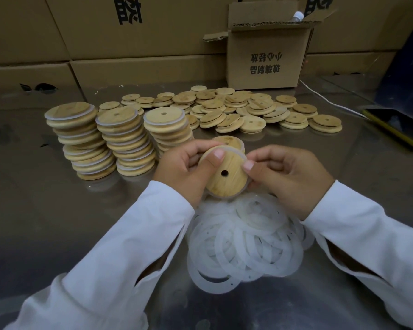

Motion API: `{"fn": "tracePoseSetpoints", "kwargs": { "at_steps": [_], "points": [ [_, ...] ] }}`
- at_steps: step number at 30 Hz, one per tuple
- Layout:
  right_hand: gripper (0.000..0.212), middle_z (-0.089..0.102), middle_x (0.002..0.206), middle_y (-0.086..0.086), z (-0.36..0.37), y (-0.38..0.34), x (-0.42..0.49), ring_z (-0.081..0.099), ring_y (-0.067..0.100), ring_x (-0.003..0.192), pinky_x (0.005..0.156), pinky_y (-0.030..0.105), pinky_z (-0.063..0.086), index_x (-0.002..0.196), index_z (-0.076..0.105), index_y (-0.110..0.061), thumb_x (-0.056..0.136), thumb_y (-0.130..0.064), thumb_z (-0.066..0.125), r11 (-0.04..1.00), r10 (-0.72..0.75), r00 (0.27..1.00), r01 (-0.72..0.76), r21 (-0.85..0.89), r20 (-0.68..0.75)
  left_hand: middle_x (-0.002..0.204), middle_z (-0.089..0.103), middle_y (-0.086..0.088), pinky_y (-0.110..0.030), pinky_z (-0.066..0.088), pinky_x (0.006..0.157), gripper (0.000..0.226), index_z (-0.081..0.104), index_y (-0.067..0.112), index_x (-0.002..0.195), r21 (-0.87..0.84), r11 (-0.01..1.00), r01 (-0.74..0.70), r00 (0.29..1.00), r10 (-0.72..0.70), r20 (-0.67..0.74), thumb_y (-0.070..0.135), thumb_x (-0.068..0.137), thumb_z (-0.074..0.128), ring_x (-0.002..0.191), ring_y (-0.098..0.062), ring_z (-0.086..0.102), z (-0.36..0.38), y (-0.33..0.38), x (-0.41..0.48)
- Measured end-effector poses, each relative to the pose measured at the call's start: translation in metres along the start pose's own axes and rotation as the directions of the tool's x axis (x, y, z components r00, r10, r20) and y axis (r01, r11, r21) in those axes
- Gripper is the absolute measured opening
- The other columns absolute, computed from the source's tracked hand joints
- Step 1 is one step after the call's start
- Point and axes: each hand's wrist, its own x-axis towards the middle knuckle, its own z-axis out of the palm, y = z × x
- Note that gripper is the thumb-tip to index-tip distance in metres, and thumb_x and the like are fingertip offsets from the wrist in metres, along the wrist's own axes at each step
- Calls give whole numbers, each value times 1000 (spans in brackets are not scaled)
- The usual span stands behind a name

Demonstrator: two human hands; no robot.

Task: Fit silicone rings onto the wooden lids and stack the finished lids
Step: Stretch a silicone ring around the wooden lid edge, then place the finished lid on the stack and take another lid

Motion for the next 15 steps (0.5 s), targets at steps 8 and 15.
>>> {"fn": "tracePoseSetpoints", "kwargs": {
  "at_steps": [8,15],
  "points": [
    [6,62,56,-4,-9,1,9,56,6,45,51,15,49,73,65,-14,79,-13,67,990,6,1000,-8,-141,-17,89,67,4,-40,51,90,12,62,26,88,-37,987,158,983,-161,-93,16,89,56,93,-16,64,4,-2,2],
    [16,56,58,6,-9,-6,60,50,11,41,43,18,49,80,57,-8,82,-21,66,925,375,888,-340,170,-264,96,65,-2,-40,44,98,19,53,16,110,-52,984,172,960,-179,-214,19,90,53,98,-19,61,5,1,5]
  ]
}}
